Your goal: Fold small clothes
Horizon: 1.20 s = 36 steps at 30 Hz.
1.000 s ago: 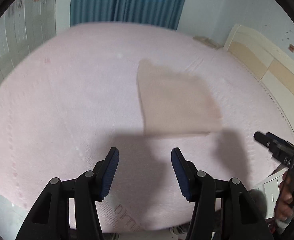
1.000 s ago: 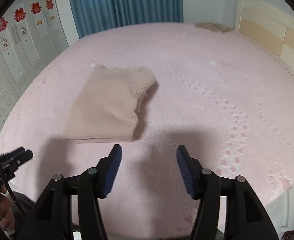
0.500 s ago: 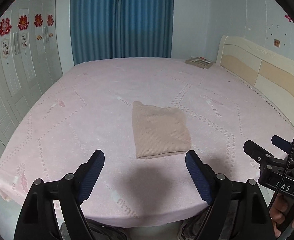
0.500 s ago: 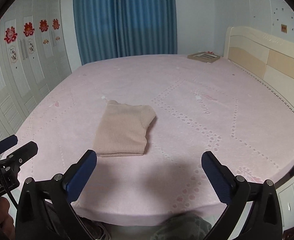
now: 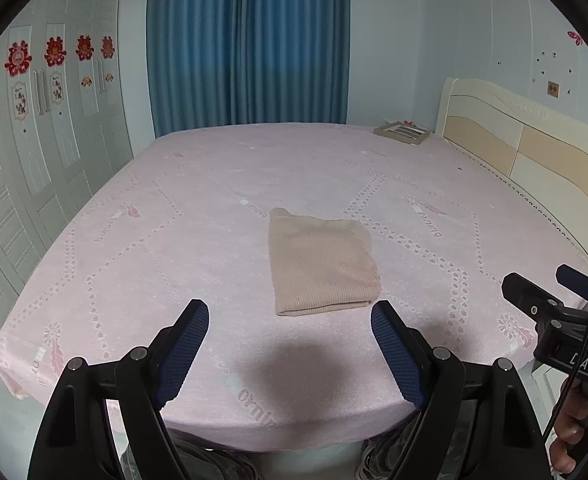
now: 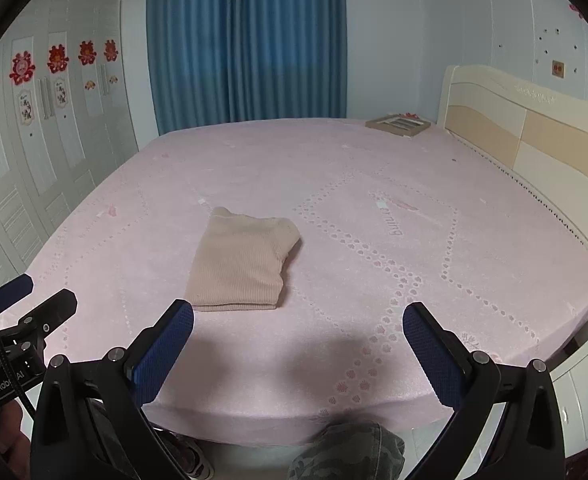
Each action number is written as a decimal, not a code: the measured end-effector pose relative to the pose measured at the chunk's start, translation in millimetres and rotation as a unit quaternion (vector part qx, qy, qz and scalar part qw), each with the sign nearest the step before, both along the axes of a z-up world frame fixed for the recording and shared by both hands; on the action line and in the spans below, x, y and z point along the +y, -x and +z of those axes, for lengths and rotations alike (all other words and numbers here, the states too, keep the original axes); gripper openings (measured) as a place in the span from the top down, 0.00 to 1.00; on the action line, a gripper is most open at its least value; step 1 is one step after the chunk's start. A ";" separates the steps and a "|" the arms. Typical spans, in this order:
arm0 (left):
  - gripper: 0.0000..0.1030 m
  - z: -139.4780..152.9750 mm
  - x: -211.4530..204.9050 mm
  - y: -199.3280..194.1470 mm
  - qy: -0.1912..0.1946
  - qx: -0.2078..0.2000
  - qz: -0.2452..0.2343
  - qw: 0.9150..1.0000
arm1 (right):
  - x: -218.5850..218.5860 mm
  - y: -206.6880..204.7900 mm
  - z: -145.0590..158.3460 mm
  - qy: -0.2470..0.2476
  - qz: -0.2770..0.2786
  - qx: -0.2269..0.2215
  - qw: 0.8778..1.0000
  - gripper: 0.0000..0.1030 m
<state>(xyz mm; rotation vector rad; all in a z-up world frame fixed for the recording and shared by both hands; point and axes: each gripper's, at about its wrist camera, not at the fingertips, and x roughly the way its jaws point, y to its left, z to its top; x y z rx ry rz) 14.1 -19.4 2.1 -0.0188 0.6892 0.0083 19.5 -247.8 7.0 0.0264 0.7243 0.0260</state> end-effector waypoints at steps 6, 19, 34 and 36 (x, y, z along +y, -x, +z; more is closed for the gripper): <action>0.20 1.2 5.5 1.0 0.003 -0.005 0.008 1.000 | -2.8 0.5 0.1 -0.008 -0.003 0.002 1.000 0.00; 0.20 1.0 17.0 1.2 0.003 -0.007 0.022 1.000 | -0.6 -1.4 -1.3 -0.009 -0.004 0.007 1.000 0.00; 0.20 -0.3 23.3 4.7 0.009 -0.009 0.025 1.000 | 2.1 1.3 -1.7 -0.013 -0.003 0.006 1.000 0.00; 0.20 -0.2 23.4 4.9 0.010 -0.009 0.025 1.000 | 1.9 1.3 -1.0 -0.014 -0.006 0.007 1.000 0.00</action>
